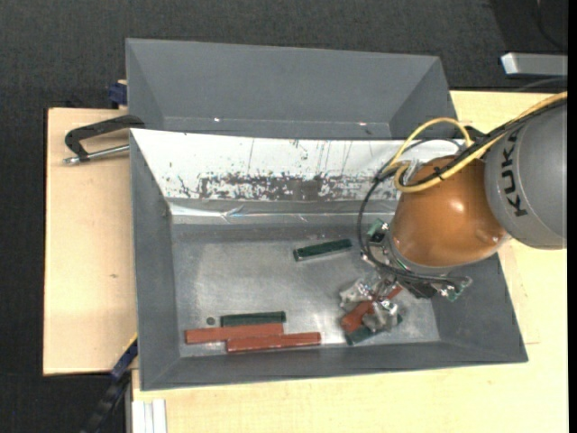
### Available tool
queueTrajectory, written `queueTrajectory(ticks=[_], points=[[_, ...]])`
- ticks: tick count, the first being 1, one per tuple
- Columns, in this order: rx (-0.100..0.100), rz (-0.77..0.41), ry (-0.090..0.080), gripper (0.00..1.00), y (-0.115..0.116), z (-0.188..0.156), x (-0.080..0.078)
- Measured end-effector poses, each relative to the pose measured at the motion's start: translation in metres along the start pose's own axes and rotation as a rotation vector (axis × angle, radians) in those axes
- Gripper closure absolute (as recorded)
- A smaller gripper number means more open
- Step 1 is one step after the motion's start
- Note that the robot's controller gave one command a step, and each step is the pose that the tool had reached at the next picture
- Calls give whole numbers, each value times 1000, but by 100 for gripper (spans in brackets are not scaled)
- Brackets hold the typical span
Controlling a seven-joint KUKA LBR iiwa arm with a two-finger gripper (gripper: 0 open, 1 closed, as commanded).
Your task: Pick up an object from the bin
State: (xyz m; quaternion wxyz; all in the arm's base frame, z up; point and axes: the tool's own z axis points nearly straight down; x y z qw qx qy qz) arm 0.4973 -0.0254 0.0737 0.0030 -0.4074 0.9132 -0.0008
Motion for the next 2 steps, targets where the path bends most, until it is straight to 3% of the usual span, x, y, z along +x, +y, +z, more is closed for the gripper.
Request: queueTrajectory(ticks=[1,2], points=[[0,0,0,100,0,0,0],[-2,-9,0,100,3,-133,-15]])
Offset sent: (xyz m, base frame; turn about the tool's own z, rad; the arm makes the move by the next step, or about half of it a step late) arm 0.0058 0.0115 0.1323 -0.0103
